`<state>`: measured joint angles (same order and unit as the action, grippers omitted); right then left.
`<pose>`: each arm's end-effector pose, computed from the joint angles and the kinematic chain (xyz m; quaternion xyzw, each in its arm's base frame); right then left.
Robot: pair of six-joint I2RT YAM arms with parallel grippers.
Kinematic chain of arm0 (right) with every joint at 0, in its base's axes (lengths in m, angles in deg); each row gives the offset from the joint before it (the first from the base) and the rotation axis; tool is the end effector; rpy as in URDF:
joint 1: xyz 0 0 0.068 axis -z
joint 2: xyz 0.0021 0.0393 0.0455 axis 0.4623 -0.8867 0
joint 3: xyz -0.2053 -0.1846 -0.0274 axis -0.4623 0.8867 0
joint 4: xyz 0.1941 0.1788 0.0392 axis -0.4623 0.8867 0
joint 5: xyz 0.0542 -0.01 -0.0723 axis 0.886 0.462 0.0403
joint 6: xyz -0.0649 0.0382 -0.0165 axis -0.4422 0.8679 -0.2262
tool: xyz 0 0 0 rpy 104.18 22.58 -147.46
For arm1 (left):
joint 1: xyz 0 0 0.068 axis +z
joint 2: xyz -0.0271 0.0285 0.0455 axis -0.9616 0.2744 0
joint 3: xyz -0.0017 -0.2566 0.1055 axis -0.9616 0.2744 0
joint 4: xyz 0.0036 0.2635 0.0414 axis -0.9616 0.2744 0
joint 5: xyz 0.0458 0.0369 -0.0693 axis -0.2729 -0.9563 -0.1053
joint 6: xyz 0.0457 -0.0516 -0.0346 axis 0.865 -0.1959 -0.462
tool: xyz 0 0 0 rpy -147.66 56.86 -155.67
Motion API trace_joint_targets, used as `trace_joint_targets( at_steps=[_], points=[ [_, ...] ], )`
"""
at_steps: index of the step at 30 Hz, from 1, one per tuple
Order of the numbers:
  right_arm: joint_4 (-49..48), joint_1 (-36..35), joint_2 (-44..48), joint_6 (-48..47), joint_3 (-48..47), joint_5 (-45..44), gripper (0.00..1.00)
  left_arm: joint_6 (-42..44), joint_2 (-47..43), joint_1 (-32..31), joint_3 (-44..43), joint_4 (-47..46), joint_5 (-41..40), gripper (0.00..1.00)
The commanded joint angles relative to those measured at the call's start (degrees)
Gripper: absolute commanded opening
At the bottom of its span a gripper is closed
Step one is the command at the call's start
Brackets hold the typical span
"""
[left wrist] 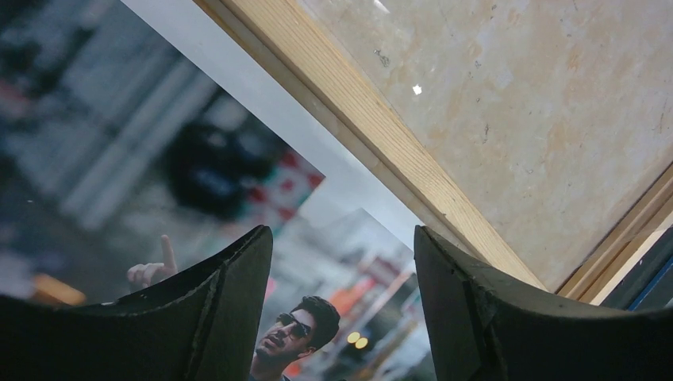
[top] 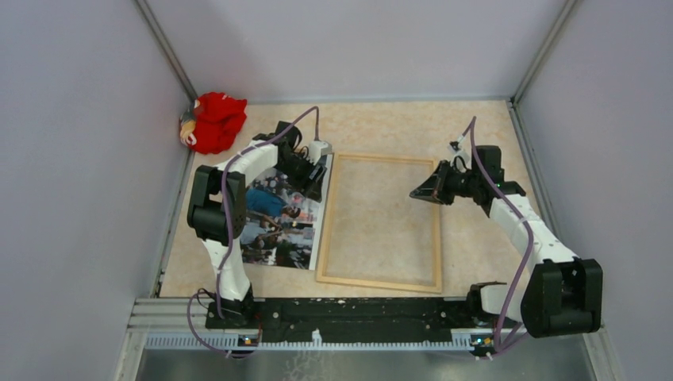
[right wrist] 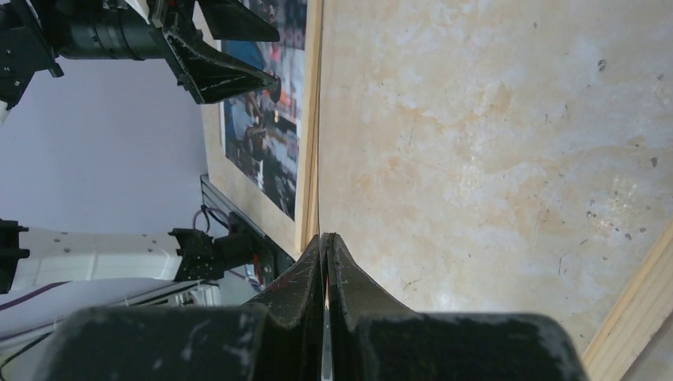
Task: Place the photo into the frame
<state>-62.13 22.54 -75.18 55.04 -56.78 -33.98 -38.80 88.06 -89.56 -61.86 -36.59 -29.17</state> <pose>0.2622 0.0677 0.2370 0.0774 0.8649 0.4394 0.2299 0.3759 -0.1413 0.1653 0.3675 0.8755 -0.2699 0.1603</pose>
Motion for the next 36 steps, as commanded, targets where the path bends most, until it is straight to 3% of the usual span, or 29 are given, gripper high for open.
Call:
trace_joint_targets(
  at_steps=[1,14,36],
  points=[
    [-0.9,-1.4,2.2,2.1,-2.5,0.0,0.0,-1.1,0.1,-0.2,0.9,-1.6,0.9,0.72],
    [-8.8,-2.8,5.4,17.1,-2.6,3.7,0.0,-1.5,-0.6,-0.3,2.2,-1.9,2.7,0.61],
    [-24.4,-8.7,5.6,26.5,-2.6,5.2,0.0,-3.6,0.2,-1.2,5.9,-2.1,10.7,0.41]
  ],
)
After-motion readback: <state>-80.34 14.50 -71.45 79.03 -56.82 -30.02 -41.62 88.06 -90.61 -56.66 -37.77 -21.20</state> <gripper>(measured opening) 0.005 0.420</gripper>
